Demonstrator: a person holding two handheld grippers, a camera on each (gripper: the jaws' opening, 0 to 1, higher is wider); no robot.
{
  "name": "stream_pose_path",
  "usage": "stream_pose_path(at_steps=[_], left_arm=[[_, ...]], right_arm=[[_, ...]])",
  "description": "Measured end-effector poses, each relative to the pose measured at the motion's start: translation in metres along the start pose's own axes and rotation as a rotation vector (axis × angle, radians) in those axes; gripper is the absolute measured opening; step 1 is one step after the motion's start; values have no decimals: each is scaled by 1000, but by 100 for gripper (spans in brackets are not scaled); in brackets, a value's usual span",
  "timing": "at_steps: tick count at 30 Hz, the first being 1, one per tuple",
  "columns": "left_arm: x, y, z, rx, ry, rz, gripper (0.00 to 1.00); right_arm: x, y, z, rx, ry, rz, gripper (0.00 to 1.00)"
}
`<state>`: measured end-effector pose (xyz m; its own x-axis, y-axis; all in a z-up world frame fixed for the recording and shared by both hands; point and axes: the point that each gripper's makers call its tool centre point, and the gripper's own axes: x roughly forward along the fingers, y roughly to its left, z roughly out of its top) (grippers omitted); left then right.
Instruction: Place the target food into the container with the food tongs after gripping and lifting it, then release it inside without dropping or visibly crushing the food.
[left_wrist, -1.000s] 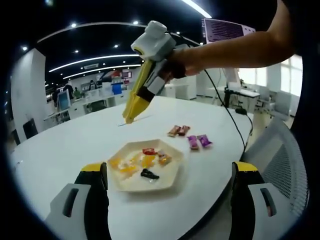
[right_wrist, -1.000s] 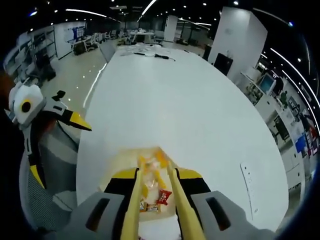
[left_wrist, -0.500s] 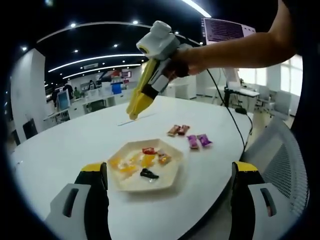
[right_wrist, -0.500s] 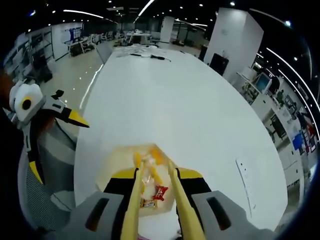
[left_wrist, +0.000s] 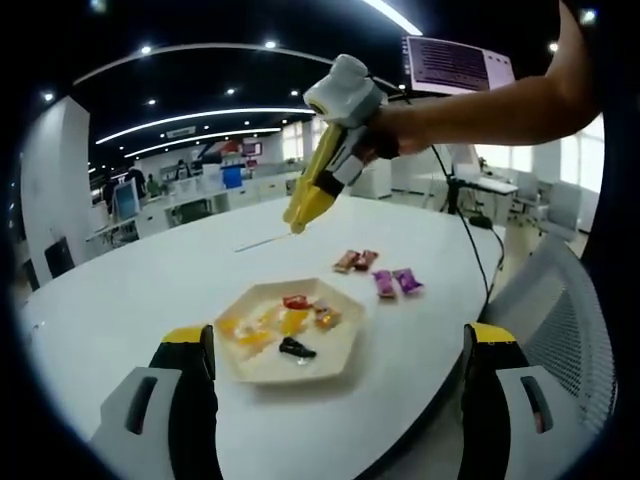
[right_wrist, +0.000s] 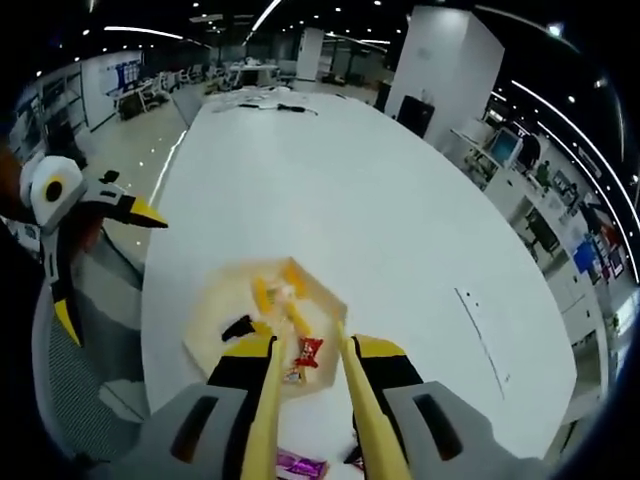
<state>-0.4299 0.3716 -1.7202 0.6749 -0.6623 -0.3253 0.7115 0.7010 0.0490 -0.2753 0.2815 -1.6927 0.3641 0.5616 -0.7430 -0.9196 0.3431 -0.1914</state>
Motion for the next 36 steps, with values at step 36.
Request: stream_pose_path(at_steps=[36], left_arm=[[1, -2, 0, 6, 2, -11, 99]], right_arm=[[-92, -18, -127, 187, 55, -199, 29]])
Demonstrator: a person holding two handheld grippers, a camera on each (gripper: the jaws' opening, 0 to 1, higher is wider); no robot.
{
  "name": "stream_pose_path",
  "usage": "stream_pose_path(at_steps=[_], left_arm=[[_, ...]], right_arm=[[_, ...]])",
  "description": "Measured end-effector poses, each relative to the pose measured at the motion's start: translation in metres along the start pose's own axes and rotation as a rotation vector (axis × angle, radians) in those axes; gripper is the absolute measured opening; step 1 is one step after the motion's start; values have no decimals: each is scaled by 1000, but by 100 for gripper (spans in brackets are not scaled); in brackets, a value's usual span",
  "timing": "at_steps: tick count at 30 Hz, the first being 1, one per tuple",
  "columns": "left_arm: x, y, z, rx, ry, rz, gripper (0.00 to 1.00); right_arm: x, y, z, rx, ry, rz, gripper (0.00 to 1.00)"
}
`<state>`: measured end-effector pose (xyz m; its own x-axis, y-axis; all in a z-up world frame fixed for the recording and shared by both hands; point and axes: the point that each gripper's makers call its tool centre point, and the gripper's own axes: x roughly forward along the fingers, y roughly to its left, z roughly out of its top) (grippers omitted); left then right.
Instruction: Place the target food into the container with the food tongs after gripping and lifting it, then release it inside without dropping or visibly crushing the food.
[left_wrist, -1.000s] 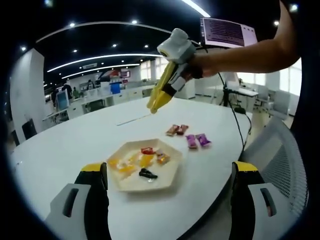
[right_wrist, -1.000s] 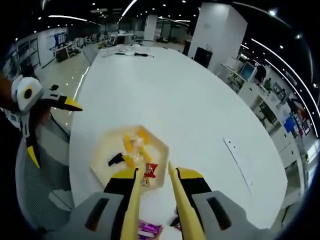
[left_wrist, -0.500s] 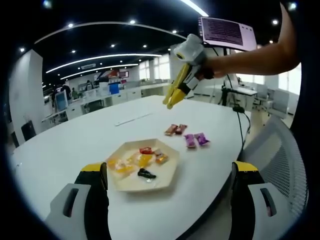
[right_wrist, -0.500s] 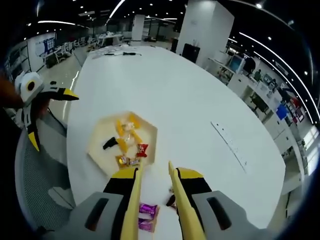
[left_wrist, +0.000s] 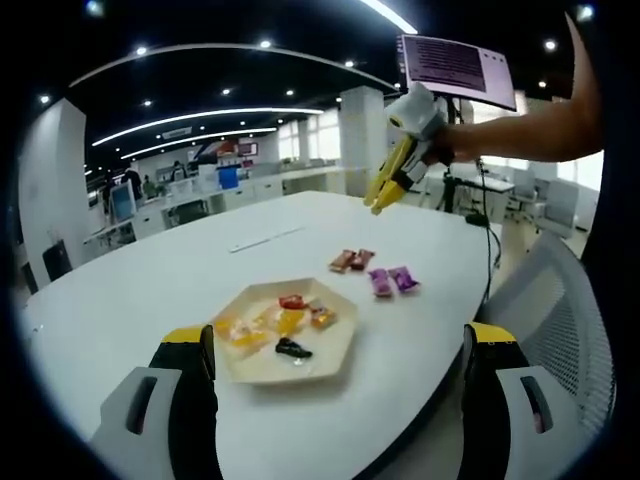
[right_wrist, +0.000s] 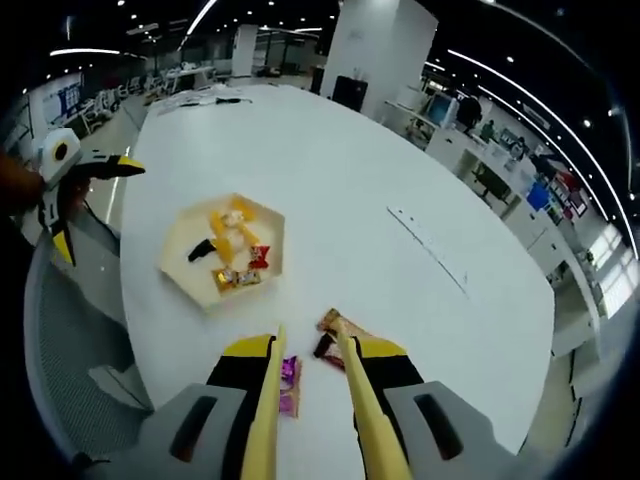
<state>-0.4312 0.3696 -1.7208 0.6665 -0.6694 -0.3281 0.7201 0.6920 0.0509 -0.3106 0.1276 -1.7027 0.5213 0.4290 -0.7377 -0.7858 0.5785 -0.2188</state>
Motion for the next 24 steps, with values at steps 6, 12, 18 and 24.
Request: stream_pose_path(at_steps=[6, 12, 18, 24], left_arm=[[0, -1, 0, -3, -2, -3, 99], [0, 0, 0, -9, -3, -2, 99], [-3, 1, 4, -27, -5, -13, 99], [-9, 6, -8, 16, 34, -29, 99]], right_arm=[[-12, 2, -16, 30, 9, -24, 29], [-20, 9, -25, 59, 5, -42, 29], [-21, 13, -31, 84, 0, -58, 29], [-23, 20, -40, 106, -1, -70, 29]])
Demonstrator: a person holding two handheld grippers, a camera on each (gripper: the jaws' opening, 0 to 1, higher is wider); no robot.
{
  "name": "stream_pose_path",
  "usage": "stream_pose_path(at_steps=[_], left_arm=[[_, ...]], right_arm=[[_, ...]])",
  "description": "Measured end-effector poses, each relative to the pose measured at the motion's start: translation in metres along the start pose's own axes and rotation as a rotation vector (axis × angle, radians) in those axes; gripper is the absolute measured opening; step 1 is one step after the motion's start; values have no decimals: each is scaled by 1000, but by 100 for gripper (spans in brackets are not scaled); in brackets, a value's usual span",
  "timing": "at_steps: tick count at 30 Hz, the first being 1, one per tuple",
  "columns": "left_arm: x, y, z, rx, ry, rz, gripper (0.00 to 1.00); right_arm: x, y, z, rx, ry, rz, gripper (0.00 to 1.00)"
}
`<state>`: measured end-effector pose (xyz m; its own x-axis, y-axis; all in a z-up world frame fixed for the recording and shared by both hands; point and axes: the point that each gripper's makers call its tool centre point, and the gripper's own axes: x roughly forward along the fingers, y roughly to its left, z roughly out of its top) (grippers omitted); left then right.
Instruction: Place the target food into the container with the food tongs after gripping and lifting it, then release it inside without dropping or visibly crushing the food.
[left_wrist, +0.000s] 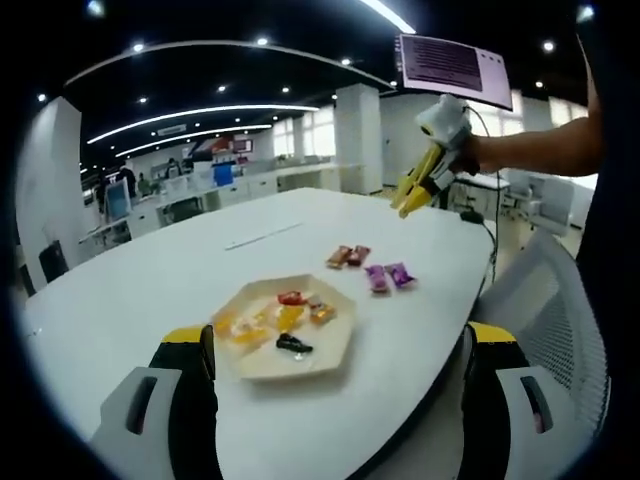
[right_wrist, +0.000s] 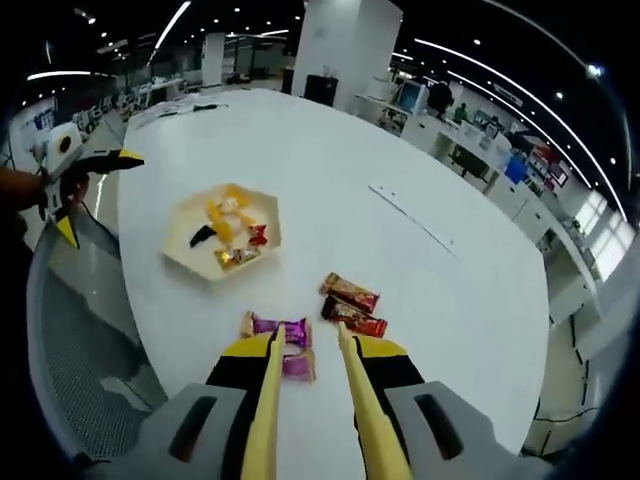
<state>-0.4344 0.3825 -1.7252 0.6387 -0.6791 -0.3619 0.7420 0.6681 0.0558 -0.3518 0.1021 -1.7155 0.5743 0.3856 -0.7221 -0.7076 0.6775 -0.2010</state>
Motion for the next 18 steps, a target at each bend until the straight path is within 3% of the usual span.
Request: stream_pose_path(at_steps=[2, 5, 8, 10, 12, 15, 18], left_arm=[[-2, 6, -6, -13, 2, 8, 99], [-3, 17, -26, -82, 39, 50, 99], [-3, 23, -45, -14, 97, 101, 99], [-2, 17, -40, -106, 77, 56, 99], [-5, 22, -33, -70, 57, 59, 99], [-6, 24, -19, -78, 45, 54, 99], [-1, 23, 9, -64, -46, 51, 99]], right_arm=[[-3, -3, -2, 32, -15, -29, 29], [-4, 1, -4, 83, -52, -42, 29], [-7, -2, -7, 95, -64, -101, 30], [-9, -4, -8, 117, -86, -134, 30], [-8, -2, -12, 133, -78, -141, 30], [-6, 1, -18, 156, -68, -140, 30], [0, 9, -26, 160, -53, -134, 30]])
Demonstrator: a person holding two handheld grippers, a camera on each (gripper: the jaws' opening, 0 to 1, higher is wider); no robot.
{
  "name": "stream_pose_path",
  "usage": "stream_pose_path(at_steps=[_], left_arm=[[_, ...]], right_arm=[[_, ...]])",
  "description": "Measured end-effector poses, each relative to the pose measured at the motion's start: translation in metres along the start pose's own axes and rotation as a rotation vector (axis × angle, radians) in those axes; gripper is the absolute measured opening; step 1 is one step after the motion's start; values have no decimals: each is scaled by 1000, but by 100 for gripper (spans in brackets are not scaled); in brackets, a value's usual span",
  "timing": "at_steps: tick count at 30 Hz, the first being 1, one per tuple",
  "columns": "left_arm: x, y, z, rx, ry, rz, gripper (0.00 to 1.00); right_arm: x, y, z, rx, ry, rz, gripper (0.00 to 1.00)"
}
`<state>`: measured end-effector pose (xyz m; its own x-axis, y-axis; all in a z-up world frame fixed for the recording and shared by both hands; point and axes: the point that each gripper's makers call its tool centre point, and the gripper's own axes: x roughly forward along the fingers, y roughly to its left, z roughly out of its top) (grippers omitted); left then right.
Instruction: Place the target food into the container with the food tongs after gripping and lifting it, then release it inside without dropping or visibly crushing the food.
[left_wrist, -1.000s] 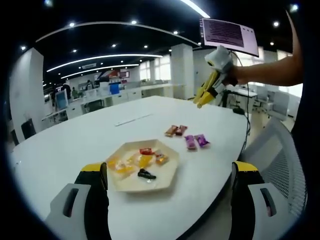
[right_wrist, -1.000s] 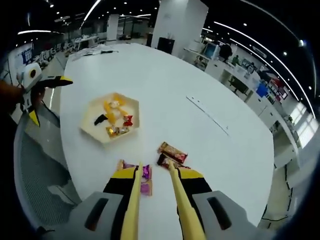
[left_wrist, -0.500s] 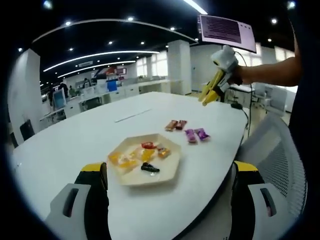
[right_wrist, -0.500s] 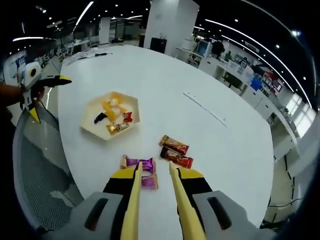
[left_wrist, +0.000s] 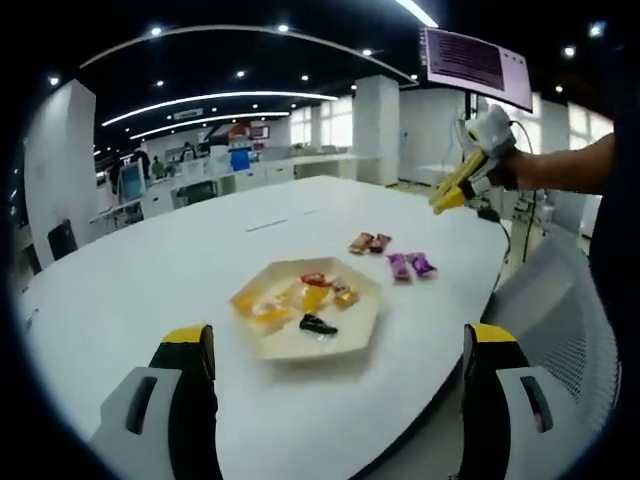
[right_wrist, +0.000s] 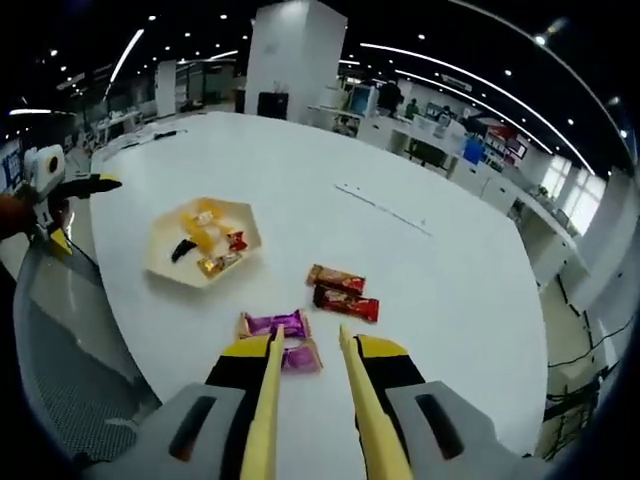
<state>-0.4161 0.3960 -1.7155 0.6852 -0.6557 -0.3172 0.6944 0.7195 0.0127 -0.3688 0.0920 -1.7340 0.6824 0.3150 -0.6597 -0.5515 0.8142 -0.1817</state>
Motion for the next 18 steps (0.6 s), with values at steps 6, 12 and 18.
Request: stream_pose_path(at_steps=[6, 12, 18], left_arm=[[9, -1, -23, -11, 90, 25, 99], [10, -5, -26, -6, 94, -2, 99], [10, -7, -24, 6, 75, -10, 99]], right_arm=[[3, 3, -6, 32, -12, -25, 30], [11, 8, -14, 52, 1, -26, 30], [19, 11, -19, 84, 8, -36, 30]])
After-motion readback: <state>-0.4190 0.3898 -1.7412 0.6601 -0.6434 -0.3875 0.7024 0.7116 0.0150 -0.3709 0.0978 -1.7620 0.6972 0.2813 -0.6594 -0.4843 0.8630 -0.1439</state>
